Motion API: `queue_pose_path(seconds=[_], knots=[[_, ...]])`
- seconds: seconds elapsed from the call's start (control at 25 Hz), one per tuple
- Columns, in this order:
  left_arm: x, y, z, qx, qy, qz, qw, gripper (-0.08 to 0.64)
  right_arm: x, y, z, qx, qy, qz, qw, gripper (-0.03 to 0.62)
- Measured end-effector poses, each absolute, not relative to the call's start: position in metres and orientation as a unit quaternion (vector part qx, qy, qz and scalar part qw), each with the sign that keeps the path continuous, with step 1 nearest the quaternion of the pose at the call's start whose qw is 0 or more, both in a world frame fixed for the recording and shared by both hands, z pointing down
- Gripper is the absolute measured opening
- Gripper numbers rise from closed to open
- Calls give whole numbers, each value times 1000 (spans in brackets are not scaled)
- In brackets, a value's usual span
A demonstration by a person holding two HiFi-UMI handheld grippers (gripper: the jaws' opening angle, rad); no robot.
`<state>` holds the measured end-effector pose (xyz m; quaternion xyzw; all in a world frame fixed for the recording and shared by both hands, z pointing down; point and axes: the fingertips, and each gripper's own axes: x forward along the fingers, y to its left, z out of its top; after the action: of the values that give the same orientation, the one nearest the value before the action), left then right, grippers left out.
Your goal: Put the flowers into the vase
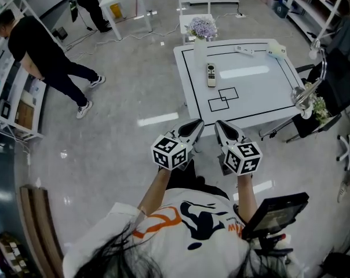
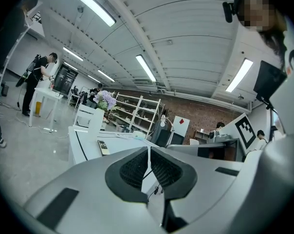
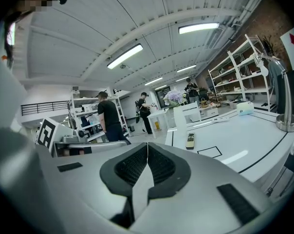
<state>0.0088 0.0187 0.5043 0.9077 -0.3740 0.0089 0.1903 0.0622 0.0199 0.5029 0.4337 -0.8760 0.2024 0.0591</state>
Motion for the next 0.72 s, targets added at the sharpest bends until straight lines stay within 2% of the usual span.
queue_pose_path(seconds=[0.72], knots=[[4,17,507,905,-380,17,191,23,54,18,508,426,-878,208,63,18]])
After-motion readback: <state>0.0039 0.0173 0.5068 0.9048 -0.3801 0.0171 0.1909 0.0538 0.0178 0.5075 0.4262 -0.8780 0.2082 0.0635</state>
